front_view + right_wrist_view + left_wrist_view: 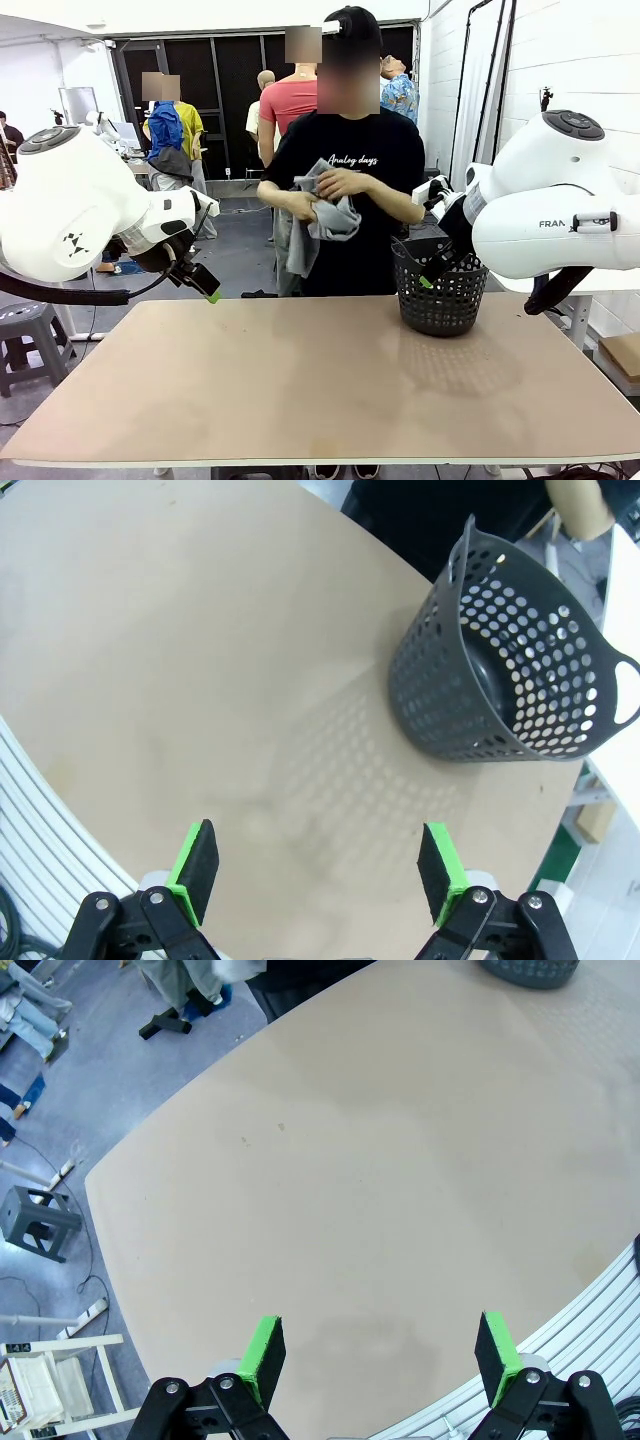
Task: Fold the training pants.
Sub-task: Grab both ends of the Training pants handed by a person.
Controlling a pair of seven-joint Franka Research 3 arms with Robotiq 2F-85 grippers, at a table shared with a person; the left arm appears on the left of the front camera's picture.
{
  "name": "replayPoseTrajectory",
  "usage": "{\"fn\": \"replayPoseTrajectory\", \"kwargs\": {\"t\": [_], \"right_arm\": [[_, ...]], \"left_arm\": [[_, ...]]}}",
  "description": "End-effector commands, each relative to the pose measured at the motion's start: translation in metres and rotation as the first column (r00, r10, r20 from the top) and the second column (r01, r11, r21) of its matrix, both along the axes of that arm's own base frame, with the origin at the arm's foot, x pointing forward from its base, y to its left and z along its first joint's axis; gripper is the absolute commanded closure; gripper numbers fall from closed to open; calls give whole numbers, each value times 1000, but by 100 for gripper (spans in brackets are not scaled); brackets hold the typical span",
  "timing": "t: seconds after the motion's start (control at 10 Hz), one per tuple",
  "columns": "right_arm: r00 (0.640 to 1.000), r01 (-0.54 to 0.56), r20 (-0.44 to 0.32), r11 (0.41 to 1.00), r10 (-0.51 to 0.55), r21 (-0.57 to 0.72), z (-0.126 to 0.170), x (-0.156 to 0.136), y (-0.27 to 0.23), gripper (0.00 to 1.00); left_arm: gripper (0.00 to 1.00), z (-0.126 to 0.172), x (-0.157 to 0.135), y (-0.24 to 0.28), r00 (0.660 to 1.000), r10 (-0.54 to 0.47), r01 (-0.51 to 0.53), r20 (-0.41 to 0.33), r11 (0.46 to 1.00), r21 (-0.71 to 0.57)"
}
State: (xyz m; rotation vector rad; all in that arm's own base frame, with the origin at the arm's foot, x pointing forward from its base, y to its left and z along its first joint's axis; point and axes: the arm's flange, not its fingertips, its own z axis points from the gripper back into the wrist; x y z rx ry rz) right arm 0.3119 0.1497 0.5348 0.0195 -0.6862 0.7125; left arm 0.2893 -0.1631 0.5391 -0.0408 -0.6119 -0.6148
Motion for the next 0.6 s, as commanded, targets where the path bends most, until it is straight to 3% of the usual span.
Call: {"fn": "replayPoseTrajectory", "kwargs": {"t": [0.0, 0.5], "right_arm": [[1000, 5, 7, 1000, -5, 2, 0, 1, 0, 0], [1000, 5, 7, 1000, -5, 2, 0, 1, 0, 0]], "left_arm": [[0, -2, 1, 0, 1000, -11, 11, 4, 1000, 2], [0, -2, 1, 0, 1000, -11, 11, 4, 1000, 2]]}}
